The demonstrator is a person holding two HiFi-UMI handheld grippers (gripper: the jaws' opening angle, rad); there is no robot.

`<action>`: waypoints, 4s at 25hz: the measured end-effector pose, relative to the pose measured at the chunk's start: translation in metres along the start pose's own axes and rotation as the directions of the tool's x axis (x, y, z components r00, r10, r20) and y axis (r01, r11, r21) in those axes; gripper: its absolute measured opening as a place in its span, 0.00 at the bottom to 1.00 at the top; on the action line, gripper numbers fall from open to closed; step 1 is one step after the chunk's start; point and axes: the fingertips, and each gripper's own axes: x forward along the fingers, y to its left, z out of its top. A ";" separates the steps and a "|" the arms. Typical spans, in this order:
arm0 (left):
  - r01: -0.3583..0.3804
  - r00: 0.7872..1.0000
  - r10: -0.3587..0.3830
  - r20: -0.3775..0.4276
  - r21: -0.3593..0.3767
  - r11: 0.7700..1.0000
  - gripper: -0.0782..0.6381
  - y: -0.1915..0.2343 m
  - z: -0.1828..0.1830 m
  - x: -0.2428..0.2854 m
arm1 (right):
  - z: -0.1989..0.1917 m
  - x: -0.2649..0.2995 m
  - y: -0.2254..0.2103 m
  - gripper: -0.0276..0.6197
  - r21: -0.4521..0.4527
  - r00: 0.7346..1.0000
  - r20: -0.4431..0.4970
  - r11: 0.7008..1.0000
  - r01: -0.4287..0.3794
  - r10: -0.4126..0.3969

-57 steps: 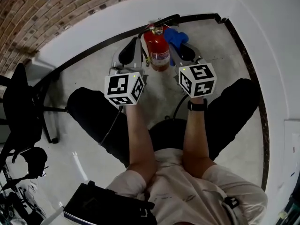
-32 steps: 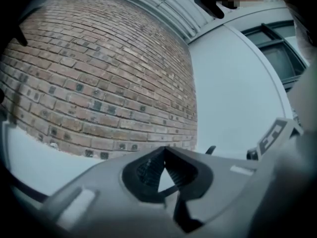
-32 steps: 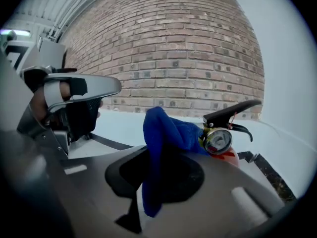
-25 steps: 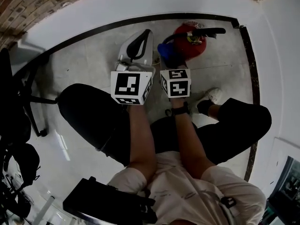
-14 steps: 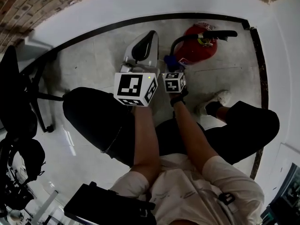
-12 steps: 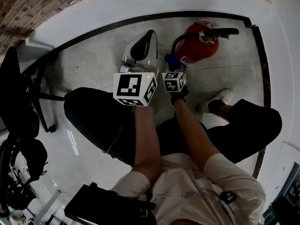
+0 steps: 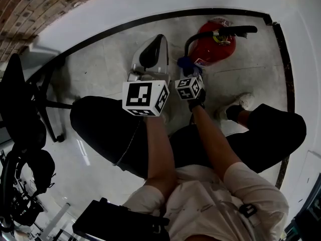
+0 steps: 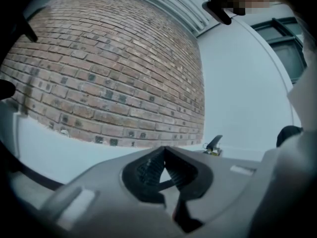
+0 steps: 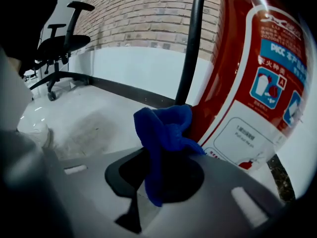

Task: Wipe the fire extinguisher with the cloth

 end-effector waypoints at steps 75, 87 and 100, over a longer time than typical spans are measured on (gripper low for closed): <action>-0.031 0.998 0.032 -0.056 0.007 0.999 0.11 -0.020 -0.026 -0.039 | -0.097 0.024 -0.012 0.14 -0.203 0.979 -0.201 0.978 -0.054 0.012; 0.006 1.000 -0.005 -0.029 0.018 1.000 0.11 -0.034 -0.015 -0.033 | -0.044 -0.045 -0.021 0.14 -0.012 0.969 -0.052 0.970 -0.244 0.243; 0.073 0.997 -0.073 0.033 0.026 0.997 0.11 -0.076 0.011 -0.033 | 0.183 -0.238 -0.144 0.14 0.075 0.833 0.554 0.996 -0.043 -0.006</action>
